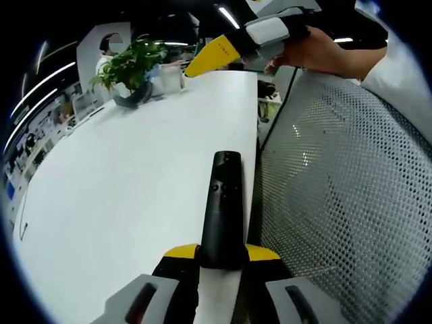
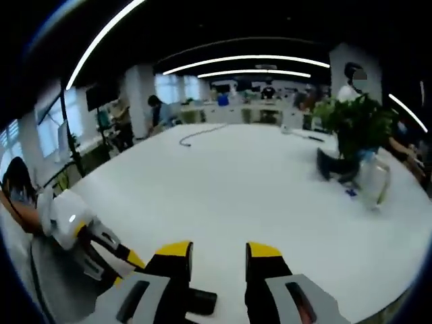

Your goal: Press the specified remote control buttons in sequence, fully releasing each button before pressing the next.

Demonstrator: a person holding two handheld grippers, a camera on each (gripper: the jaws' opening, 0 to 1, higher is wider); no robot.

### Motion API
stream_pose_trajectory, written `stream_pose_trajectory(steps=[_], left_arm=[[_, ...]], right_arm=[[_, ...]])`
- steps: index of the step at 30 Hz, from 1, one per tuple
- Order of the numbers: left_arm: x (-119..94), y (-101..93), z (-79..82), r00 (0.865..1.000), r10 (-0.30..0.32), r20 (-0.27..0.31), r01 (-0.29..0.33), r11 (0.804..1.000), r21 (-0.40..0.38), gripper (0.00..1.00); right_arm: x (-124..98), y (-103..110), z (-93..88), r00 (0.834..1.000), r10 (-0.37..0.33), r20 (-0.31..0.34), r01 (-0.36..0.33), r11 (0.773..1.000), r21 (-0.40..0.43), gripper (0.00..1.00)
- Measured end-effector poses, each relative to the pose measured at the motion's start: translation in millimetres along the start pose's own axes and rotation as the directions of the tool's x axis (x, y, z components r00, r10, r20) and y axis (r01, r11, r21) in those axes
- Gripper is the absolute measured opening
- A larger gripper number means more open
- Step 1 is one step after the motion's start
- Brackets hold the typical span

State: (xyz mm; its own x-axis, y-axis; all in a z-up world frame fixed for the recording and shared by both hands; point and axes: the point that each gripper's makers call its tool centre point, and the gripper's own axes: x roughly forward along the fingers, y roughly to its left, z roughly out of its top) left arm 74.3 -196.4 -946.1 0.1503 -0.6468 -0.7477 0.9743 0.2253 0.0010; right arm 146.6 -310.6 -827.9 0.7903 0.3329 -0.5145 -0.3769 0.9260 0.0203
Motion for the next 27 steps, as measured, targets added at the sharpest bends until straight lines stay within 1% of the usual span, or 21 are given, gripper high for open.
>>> stream_pose_trajectory(steps=[1,3,4,6,7,8,10,14,17,18,22,27], left_arm=[[0.1,0.1,0.0,1.000,0.000,-0.001,0.000,1.000,0.001,0.24],[0.2,0.6,-0.1,1.000,0.001,-0.007,-0.001,1.000,0.001,0.24],[0.2,0.7,-0.1,1.000,0.000,-0.008,0.000,1.000,0.001,0.24],[0.0,0.9,0.4,1.000,-0.002,-0.011,0.002,1.000,0.002,0.24],[0.3,1.3,0.4,1.000,-0.003,-0.013,0.003,1.000,0.001,0.24],[0.5,1.5,0.4,1.000,-0.004,-0.014,0.004,1.000,0.001,0.24],[1.0,1.7,0.6,1.000,-0.005,-0.017,0.005,1.000,0.003,0.23],[0.9,2.2,0.4,1.000,-0.009,-0.020,0.009,1.000,0.002,0.23],[0.6,5.0,1.1,1.000,-0.003,-0.024,0.004,1.000,0.030,0.23],[0.0,6.4,2.0,1.000,-0.004,-0.024,0.004,0.999,0.032,0.23],[-3.8,12.1,5.1,1.000,-0.010,-0.015,0.011,1.000,0.011,0.23],[-9.1,20.5,2.0,1.000,-0.008,-0.027,0.009,1.000,0.018,0.22]], right_arm=[[-0.8,-1.4,0.3,1.000,-0.007,0.003,0.007,1.000,0.004,0.33],[-3.4,-6.3,3.3,0.999,-0.013,0.032,0.012,0.999,0.031,0.35],[-3.2,-7.9,4.8,0.999,-0.014,0.042,0.012,0.999,0.039,0.37],[-2.5,-9.9,8.2,0.998,-0.013,0.066,0.009,0.998,0.062,0.49],[-3.0,-10.9,12.7,0.995,-0.023,0.097,0.017,0.998,0.061,0.54],[-3.4,-12.5,14.9,0.993,-0.035,0.112,0.030,0.998,0.051,0.58],[-4.5,-13.0,16.0,0.992,-0.047,0.120,0.044,0.998,0.035,0.61],[-4.8,-14.3,19.0,0.988,-0.064,0.141,0.063,0.998,0.016,0.71],[-3.5,-16.1,18.3,0.988,-0.073,0.135,0.071,0.997,0.013,0.72],[-2.8,-16.4,16.3,0.990,-0.074,0.122,0.073,0.997,0.016,0.72],[-2.9,-16.0,15.2,0.990,-0.076,0.116,0.075,0.997,0.011,0.73],[-2.6,-19.2,15.4,0.988,-0.102,0.120,0.103,0.995,-0.007,0.82]])
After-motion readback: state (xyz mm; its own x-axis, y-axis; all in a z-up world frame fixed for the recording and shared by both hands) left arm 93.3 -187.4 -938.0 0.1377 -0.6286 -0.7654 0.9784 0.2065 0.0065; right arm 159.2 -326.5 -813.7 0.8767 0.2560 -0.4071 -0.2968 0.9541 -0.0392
